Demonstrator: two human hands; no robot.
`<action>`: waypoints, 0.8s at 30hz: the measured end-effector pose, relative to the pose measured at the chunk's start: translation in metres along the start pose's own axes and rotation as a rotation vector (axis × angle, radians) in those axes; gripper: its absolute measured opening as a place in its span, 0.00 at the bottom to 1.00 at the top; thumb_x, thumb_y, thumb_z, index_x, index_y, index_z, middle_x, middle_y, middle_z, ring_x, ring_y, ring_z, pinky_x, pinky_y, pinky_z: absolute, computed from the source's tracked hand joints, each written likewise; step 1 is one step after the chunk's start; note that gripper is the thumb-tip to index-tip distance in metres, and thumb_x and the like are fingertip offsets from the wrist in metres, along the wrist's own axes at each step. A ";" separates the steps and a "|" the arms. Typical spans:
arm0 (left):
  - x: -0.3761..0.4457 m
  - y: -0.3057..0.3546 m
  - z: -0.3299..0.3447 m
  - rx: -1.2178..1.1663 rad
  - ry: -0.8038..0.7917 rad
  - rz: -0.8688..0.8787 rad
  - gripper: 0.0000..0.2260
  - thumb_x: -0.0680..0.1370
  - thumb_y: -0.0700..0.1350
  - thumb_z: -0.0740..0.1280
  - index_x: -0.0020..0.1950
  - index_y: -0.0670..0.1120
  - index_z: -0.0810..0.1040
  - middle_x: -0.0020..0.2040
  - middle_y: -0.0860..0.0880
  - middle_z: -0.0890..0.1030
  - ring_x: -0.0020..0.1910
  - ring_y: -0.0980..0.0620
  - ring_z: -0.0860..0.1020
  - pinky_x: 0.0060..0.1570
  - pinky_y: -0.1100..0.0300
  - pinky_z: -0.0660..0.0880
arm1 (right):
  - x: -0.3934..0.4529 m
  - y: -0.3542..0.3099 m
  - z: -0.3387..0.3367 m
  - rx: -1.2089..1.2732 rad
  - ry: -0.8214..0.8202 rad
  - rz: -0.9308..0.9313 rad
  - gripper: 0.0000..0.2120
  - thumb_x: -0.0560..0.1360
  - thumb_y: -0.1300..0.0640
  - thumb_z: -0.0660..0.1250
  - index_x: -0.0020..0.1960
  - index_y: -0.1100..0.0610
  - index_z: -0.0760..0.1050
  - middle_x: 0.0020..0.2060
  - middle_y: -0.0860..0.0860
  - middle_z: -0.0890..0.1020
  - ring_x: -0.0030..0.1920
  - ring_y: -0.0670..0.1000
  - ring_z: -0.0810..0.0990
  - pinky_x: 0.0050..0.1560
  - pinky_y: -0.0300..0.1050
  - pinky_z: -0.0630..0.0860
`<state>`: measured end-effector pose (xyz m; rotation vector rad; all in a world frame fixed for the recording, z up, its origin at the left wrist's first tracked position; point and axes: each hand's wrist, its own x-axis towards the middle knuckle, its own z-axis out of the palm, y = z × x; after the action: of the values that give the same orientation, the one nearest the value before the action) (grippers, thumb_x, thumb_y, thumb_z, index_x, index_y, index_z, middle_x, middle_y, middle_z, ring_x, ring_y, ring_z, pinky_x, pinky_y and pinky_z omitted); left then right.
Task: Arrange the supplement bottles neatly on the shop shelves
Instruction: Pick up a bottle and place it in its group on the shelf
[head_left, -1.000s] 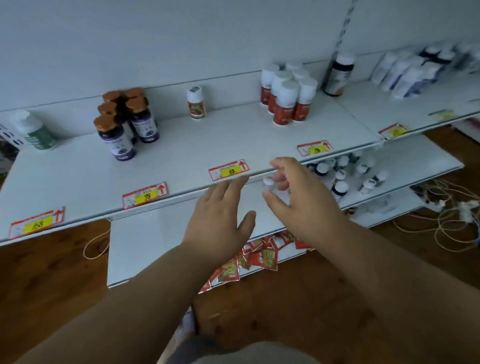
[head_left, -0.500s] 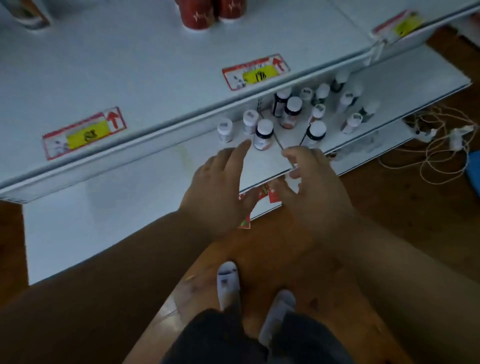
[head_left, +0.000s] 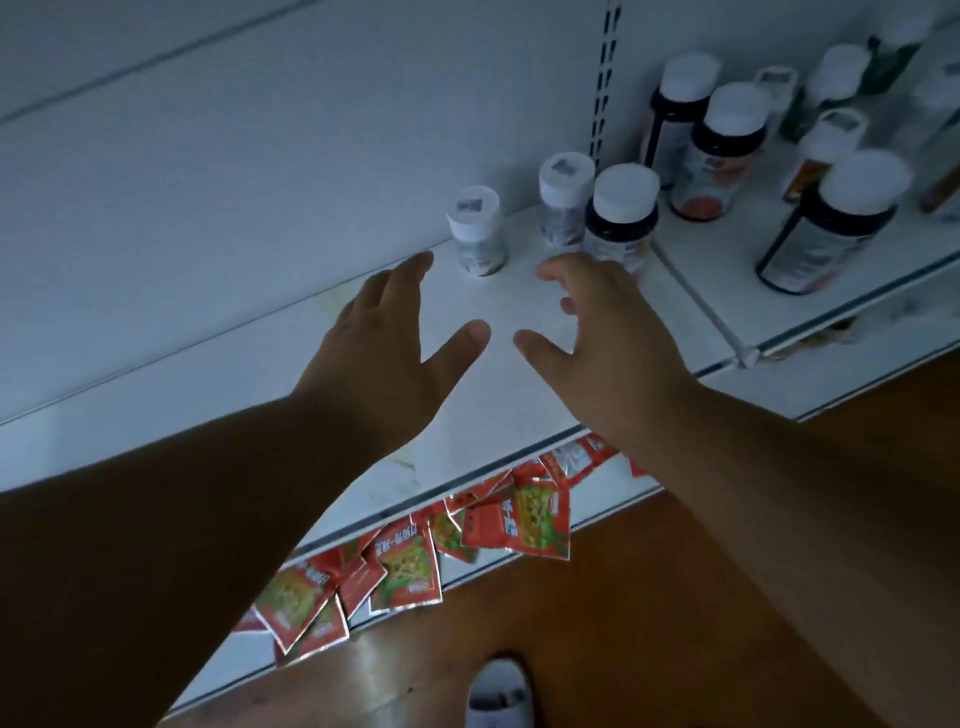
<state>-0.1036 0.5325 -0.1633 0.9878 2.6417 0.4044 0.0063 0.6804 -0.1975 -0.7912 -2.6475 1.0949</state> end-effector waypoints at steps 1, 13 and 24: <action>0.006 -0.007 0.011 -0.003 0.015 -0.004 0.43 0.68 0.73 0.48 0.79 0.53 0.51 0.79 0.51 0.58 0.76 0.48 0.60 0.71 0.50 0.61 | 0.013 0.005 0.013 -0.014 -0.007 -0.031 0.26 0.76 0.48 0.70 0.71 0.48 0.65 0.65 0.52 0.71 0.62 0.49 0.74 0.57 0.38 0.67; 0.112 -0.053 0.042 0.043 0.152 0.061 0.47 0.65 0.74 0.48 0.80 0.51 0.50 0.79 0.48 0.59 0.76 0.48 0.60 0.72 0.49 0.62 | 0.163 0.010 0.088 0.021 0.292 -0.137 0.18 0.75 0.51 0.72 0.58 0.52 0.66 0.52 0.52 0.73 0.47 0.52 0.78 0.47 0.45 0.77; 0.053 -0.044 0.037 -0.162 0.198 0.044 0.38 0.72 0.75 0.45 0.79 0.58 0.51 0.79 0.56 0.57 0.74 0.56 0.60 0.63 0.59 0.60 | 0.102 -0.004 0.084 1.203 -0.058 0.289 0.13 0.80 0.50 0.63 0.63 0.52 0.70 0.52 0.54 0.79 0.51 0.53 0.82 0.51 0.51 0.81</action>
<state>-0.1545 0.5423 -0.2221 1.0024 2.7097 0.7492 -0.1103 0.6815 -0.2592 -0.8022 -1.3893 2.3568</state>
